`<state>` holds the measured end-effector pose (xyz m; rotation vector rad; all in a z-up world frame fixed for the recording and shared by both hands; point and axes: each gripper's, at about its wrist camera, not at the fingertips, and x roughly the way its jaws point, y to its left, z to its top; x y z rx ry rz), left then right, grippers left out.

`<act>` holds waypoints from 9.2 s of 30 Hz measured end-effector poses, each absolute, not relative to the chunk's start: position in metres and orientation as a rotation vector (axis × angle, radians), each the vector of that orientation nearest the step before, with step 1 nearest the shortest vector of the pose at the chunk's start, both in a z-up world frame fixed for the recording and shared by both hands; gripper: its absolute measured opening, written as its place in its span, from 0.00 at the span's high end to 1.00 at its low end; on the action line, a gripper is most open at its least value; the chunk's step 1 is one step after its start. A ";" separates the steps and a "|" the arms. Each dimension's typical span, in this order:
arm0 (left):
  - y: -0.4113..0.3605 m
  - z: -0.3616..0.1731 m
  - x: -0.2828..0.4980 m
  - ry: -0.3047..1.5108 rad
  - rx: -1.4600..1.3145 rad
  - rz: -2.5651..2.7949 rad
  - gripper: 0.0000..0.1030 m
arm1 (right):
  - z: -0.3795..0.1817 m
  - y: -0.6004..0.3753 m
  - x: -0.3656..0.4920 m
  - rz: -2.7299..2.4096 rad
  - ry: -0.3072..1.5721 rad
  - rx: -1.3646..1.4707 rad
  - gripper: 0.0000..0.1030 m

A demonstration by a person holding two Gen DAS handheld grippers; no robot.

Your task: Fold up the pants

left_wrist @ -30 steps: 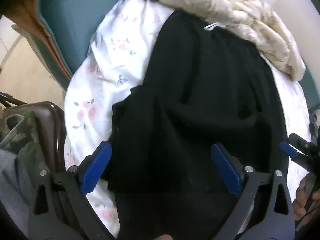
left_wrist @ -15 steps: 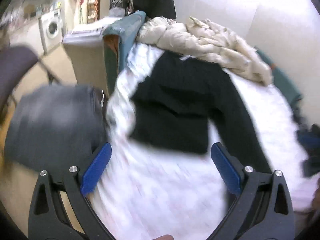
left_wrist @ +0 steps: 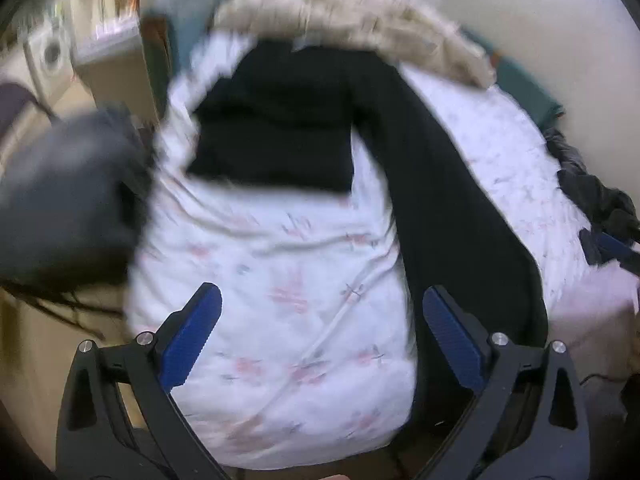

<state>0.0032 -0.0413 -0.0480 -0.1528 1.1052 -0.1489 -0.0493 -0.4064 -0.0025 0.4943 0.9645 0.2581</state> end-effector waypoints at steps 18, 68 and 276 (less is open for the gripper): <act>-0.102 -0.070 0.032 1.203 -0.276 -0.281 0.04 | -0.030 -0.463 0.007 0.010 1.267 0.377 0.18; -0.122 -0.012 0.213 1.220 -0.286 -0.465 0.94 | 0.001 -0.504 0.145 0.224 0.847 0.735 0.97; 0.184 -0.036 0.060 0.829 -0.455 0.394 0.18 | -0.150 -0.130 0.236 0.378 1.304 0.851 0.25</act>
